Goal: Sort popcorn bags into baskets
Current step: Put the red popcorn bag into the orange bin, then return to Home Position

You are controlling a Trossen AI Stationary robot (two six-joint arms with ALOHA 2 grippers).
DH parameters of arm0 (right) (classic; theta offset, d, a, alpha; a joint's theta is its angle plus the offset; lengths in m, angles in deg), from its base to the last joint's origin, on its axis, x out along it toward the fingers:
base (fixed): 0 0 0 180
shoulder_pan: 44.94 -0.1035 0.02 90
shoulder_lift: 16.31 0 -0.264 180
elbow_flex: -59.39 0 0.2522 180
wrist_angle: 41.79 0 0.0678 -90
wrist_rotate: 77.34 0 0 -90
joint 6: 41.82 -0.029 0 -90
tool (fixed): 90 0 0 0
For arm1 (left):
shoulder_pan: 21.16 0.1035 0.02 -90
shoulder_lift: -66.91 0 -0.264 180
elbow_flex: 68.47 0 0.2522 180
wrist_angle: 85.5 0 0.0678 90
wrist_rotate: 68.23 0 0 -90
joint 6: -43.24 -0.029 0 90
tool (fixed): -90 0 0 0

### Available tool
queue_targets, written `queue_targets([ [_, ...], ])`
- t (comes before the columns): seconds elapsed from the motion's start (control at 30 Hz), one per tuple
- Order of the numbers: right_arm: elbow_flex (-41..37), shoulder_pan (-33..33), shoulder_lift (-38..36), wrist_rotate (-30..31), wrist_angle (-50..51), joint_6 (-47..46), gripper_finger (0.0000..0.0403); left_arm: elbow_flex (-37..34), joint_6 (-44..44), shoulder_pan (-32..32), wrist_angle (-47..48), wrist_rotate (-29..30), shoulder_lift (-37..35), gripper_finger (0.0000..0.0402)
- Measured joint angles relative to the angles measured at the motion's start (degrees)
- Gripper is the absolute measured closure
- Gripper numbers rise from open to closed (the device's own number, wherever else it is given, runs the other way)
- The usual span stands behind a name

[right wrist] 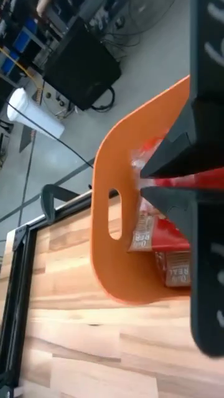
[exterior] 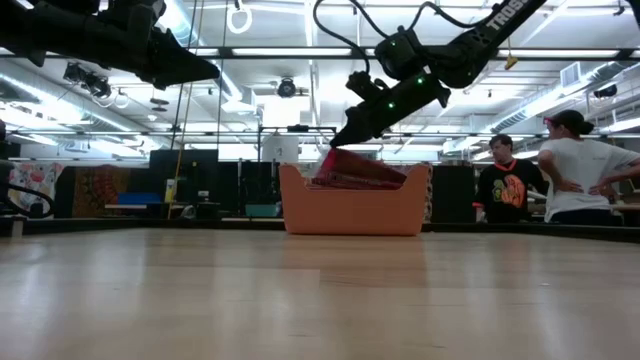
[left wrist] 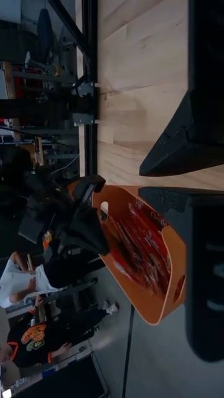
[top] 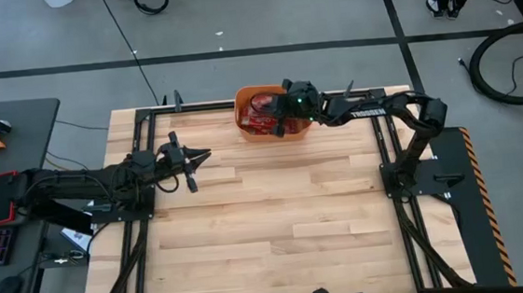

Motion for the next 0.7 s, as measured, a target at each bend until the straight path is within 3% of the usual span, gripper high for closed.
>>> queue_targets([
  [0.33, 0.00, -4.09, -6.30, 10.66, 6.58, -0.56, 0.0285, 0.00, -1.27, -0.02, -0.99, -5.29, -0.52, 0.0359],
  [0.57, -0.62, -7.98, -16.94, 12.74, 21.32, -5.85, 0.0279, -2.54, -1.97, -0.02, -1.46, -5.14, -6.29, 0.0359],
  [0.7, -6.64, -10.66, -22.67, 15.96, 20.82, -9.66, 0.0281, -4.60, -1.49, 0.00, -1.68, -5.14, -12.10, 0.0359],
])
